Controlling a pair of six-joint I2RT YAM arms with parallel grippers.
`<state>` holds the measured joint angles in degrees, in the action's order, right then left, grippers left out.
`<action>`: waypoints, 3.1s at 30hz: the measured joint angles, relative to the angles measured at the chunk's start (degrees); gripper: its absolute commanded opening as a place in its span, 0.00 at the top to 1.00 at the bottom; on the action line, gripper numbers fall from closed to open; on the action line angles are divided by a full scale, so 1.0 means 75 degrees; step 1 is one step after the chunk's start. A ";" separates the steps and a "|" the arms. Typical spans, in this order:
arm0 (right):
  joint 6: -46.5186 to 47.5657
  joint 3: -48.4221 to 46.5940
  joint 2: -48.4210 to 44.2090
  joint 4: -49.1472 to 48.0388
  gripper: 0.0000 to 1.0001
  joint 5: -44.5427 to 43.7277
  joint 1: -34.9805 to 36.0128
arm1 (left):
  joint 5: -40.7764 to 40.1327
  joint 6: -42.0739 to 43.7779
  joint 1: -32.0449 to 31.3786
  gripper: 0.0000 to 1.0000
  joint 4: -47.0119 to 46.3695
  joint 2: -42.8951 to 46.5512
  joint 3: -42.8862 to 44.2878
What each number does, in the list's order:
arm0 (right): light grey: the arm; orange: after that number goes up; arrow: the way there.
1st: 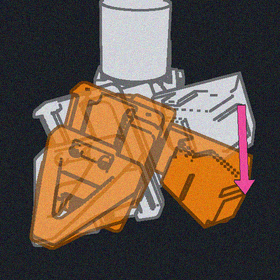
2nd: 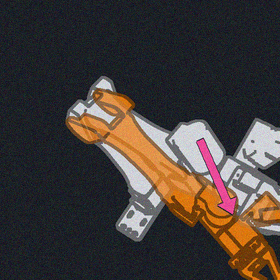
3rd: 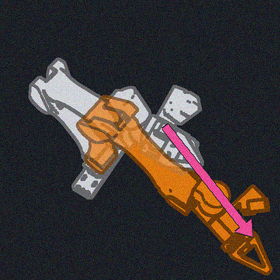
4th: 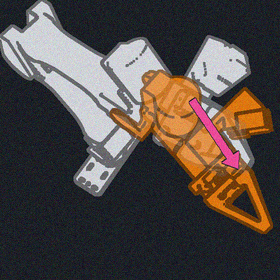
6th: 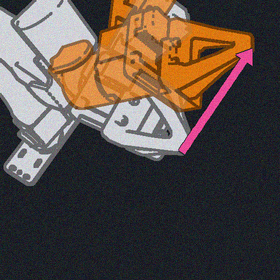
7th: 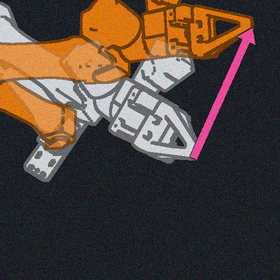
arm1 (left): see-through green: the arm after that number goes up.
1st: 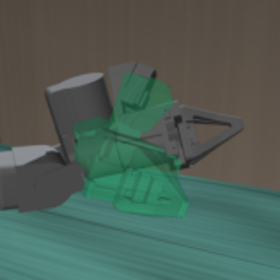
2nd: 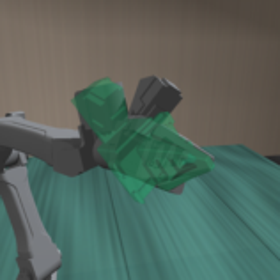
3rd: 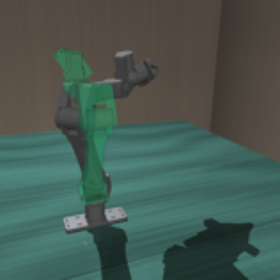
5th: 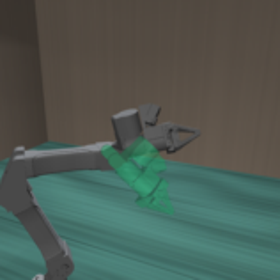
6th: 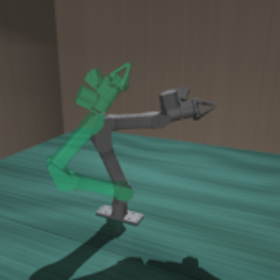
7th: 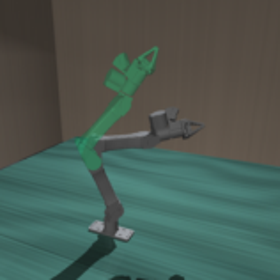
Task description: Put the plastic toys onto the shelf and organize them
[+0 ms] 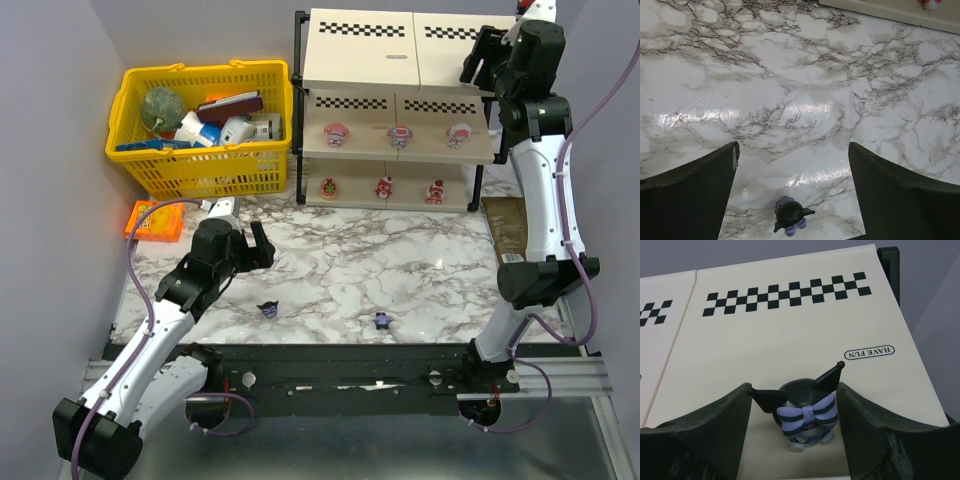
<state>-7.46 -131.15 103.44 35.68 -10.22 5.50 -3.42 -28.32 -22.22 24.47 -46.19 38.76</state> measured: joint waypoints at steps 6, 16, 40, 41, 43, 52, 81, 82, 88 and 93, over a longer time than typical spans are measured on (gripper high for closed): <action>-0.0006 0.0055 -0.0073 0.0006 0.11 0.0000 0.0000 | 0.0000 0.0000 -0.0003 0.01 0.0000 0.0000 0.0000; -0.0012 0.0504 -0.0731 0.0114 0.02 0.0012 0.0000 | 0.0000 0.0000 -0.0003 0.01 0.0000 0.0003 0.0000; 0.0452 0.6341 -0.5520 -0.1993 0.05 0.2509 0.2092 | -0.0309 -0.0052 0.0000 0.01 0.0009 0.0006 0.0000; 0.0501 0.6645 -0.5493 -0.2124 0.05 0.2667 0.2425 | -0.0350 -0.0064 0.0000 0.01 0.0012 -0.0032 0.0003; 0.0597 0.7312 -0.5362 -0.2372 0.04 0.2836 0.3086 | -0.0466 -0.0090 -0.0003 0.01 0.0026 -0.0090 0.0003; 0.0364 1.0194 -0.4476 -0.3966 0.04 0.1810 0.6365 | -0.1405 -0.0344 0.0000 0.01 0.0358 0.0181 0.0015; -0.3634 0.8813 0.0842 -0.6047 0.09 -0.2693 1.0258 | -0.2739 -0.0912 -0.0370 0.01 0.1486 0.0959 0.0009; -0.3730 0.8676 0.0985 -0.5960 0.09 -0.2748 1.0258 | -0.2783 -0.0915 -0.0504 0.01 0.1501 0.0959 0.0009; -0.4144 0.8084 0.1577 -0.5345 0.12 -0.3072 1.0261 | -0.3054 -0.0915 -0.0976 0.01 0.1556 0.0880 0.0009; -0.4371 0.7851 0.1775 -0.4934 0.14 -0.3232 1.0258 | -0.3226 -0.0918 -0.1061 0.01 0.1556 0.0851 0.0009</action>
<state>-40.25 -72.27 116.75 -1.32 -34.46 82.43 -27.62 -35.20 -30.17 36.14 -39.81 38.83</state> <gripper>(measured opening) 0.871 0.988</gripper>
